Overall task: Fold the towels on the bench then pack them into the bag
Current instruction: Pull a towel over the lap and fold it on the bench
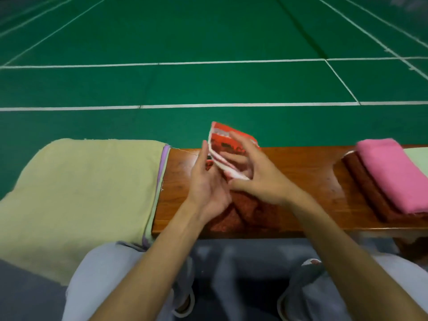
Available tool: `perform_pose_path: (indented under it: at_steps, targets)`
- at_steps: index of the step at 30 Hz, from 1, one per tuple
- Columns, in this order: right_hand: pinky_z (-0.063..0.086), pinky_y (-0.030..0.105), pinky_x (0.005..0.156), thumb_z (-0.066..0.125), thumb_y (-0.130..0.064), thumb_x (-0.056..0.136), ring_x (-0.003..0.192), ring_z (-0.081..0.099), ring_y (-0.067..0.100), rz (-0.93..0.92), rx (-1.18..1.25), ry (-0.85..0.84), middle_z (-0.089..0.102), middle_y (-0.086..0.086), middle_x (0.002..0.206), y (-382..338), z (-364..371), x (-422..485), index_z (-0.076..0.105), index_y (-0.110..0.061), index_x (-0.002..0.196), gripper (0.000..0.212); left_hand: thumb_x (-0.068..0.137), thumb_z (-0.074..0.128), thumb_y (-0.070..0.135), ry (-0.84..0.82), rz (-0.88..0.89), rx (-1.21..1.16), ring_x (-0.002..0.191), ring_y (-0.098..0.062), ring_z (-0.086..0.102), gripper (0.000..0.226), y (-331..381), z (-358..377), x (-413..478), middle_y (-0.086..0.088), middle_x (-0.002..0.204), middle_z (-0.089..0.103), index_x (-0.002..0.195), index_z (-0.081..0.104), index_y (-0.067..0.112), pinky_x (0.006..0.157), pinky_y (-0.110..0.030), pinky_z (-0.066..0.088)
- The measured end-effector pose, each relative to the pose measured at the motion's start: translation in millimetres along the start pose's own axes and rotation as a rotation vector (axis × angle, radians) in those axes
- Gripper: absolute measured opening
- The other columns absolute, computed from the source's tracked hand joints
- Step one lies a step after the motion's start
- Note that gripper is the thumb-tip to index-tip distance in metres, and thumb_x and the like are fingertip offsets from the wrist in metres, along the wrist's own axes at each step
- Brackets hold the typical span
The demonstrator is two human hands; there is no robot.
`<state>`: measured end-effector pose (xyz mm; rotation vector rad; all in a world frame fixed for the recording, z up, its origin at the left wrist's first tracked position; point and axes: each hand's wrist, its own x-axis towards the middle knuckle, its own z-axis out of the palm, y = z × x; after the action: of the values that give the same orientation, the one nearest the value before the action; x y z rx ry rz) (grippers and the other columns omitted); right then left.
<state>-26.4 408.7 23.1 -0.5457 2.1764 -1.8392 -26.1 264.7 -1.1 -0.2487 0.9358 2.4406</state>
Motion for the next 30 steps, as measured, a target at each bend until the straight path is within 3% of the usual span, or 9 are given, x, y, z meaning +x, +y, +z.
perform_pose_path:
  at_steps: [2, 7, 11, 14, 16, 19, 23, 26, 30]
  targets:
    - [0.054, 0.026, 0.058, 0.076, 0.000, 0.086, 0.065, 0.070, 0.021, 0.076, -0.057, -0.046, 0.044, 0.003, 0.157, 11.6, 17.1, 3.2, 0.019, -0.031, 0.160, 0.099, 0.096, 0.055, 0.049, 0.072, -0.014, 0.029, 0.079, -0.037, 0.068, 0.046, 8.0, -8.9, -3.2, -0.021, 0.104, 0.070, 0.122, 0.071, 0.016, 0.065, -0.039, 0.058]
    - [0.057, 0.047, 0.062, 0.072, -0.024, 0.084, 0.052, 0.058, 0.013, -0.028, -0.357, 0.350, 0.069, -0.012, 0.128, 29.8, 8.5, -6.1, 0.046, -0.028, 0.141, 0.062, 0.081, 0.048, -0.003, 0.139, -0.132, 0.129, 0.084, -0.040, 0.071, 0.038, 5.3, -28.5, -3.4, -0.027, 0.101, 0.071, 0.112, 0.070, 0.000, 0.087, -0.051, 0.057]
    - [0.053, 0.042, 0.091, 0.062, -0.043, 0.087, 0.104, 0.061, 0.013, 0.000, -0.968, 0.334, 0.060, -0.004, 0.135, 48.9, 2.8, -22.8, 0.041, -0.022, 0.147, 0.067, 0.080, 0.034, -0.017, 0.148, -0.129, 0.226, 0.101, -0.041, 0.072, 0.064, 4.5, -40.2, -3.3, -0.026, 0.120, 0.070, 0.135, 0.059, 0.004, 0.085, -0.053, 0.060]
    - [0.030, 0.050, 0.120, 0.038, -0.064, 0.089, 0.152, 0.022, 0.026, 0.061, -1.131, 0.128, 0.021, 0.003, 0.169, 67.8, 7.0, -29.1, 0.023, -0.019, 0.161, 0.086, 0.067, 0.033, -0.023, 0.105, -0.025, 0.293, 0.122, -0.045, 0.062, 0.090, 12.3, -48.2, -2.4, -0.025, 0.137, 0.062, 0.147, 0.049, 0.016, 0.094, -0.060, 0.056]
    - [0.006, 0.053, 0.127, 0.024, -0.074, 0.090, 0.158, -0.009, 0.023, 0.147, -1.150, 0.035, -0.002, -0.001, 0.172, 76.3, 8.8, -30.1, 0.007, -0.025, 0.164, 0.091, 0.062, 0.037, -0.024, 0.093, 0.112, 0.296, 0.124, -0.037, 0.063, 0.102, 20.3, -43.5, -2.9, -0.018, 0.138, 0.064, 0.151, 0.045, 0.025, 0.092, -0.051, 0.059]
    - [-0.007, 0.053, 0.126, 0.013, -0.078, 0.091, 0.154, -0.025, 0.020, 0.150, -1.133, 0.013, -0.015, -0.003, 0.170, 73.4, 11.5, -30.6, -0.004, -0.028, 0.164, 0.090, 0.067, 0.052, -0.018, 0.280, 0.410, 0.497, 0.140, -0.014, 0.047, 0.109, 31.6, -42.7, 1.3, -0.002, 0.159, 0.044, 0.160, 0.029, 0.033, 0.104, -0.038, 0.052]
    - [-0.005, 0.049, 0.127, 0.022, -0.060, 0.101, 0.155, -0.021, 0.018, -0.006, -1.126, 0.071, -0.009, -0.003, 0.171, 63.9, 5.7, -18.4, 0.002, -0.024, 0.164, 0.076, 0.097, 0.055, 0.027, 0.257, 0.795, 1.538, 0.158, -0.009, 0.001, 0.078, 21.0, -45.6, -1.9, 0.011, 0.171, 0.013, 0.164, 0.017, 0.033, 0.128, -0.042, 0.008]
    - [-0.001, 0.050, 0.128, 0.021, -0.051, 0.100, 0.157, -0.014, 0.019, -0.020, -1.140, 0.037, -0.002, -0.002, 0.172, 70.1, 5.3, -6.5, 0.005, -0.021, 0.164, 0.073, 0.107, 0.024, 0.048, 0.080, 0.686, 2.035, 0.158, -0.014, -0.012, 0.063, -1.7, -48.0, 1.2, 0.007, 0.172, 0.000, 0.165, 0.007, 0.030, 0.129, -0.043, -0.002]
    - [0.002, 0.055, 0.127, 0.013, -0.057, 0.101, 0.157, -0.013, 0.019, 0.075, -1.169, -0.036, -0.005, -0.005, 0.171, 89.2, 5.7, -3.7, 0.003, -0.024, 0.164, 0.072, 0.103, 0.000, 0.057, 0.115, 0.441, 2.211, 0.157, -0.014, -0.016, 0.066, -15.2, -71.5, 15.8, 0.008, 0.171, -0.009, 0.163, -0.005, 0.030, 0.129, -0.047, 0.000]
